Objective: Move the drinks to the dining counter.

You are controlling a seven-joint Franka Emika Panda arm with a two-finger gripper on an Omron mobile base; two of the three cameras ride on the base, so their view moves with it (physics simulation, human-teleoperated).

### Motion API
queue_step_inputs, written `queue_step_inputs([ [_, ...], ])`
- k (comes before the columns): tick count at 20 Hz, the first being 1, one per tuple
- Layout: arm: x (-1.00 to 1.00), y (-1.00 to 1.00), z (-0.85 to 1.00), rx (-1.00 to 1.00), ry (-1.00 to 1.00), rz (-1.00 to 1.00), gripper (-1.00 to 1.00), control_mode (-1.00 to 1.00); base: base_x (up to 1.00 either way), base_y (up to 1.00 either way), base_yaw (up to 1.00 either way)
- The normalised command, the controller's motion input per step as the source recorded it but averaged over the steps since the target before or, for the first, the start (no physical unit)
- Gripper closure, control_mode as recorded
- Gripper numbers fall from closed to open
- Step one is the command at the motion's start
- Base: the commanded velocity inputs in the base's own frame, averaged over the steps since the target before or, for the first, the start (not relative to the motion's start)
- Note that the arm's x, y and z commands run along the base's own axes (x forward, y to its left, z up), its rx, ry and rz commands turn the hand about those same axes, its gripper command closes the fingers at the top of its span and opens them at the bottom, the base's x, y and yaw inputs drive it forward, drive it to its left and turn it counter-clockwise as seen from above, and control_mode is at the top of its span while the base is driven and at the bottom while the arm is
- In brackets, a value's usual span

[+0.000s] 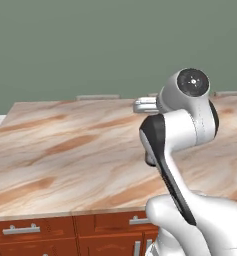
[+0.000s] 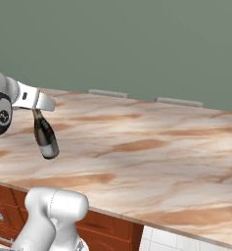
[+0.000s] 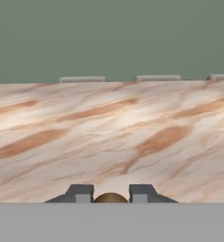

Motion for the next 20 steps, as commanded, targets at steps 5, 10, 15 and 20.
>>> queue_step_inputs([
  [5,0.38,-0.03,-0.10,0.00,0.00,0.15,1.00,-1.00,0.00,0.00,0.00],
  [10,0.38,0.00,-0.26,0.00,0.00,0.19,1.00,-1.00,0.00,0.00,0.00],
  [15,0.41,0.00,-0.39,0.00,0.00,0.16,1.00,-1.00,0.00,0.00,0.00],
  [20,0.42,0.00,-0.42,0.00,0.00,0.06,1.00,-1.00,0.00,0.00,0.00],
])
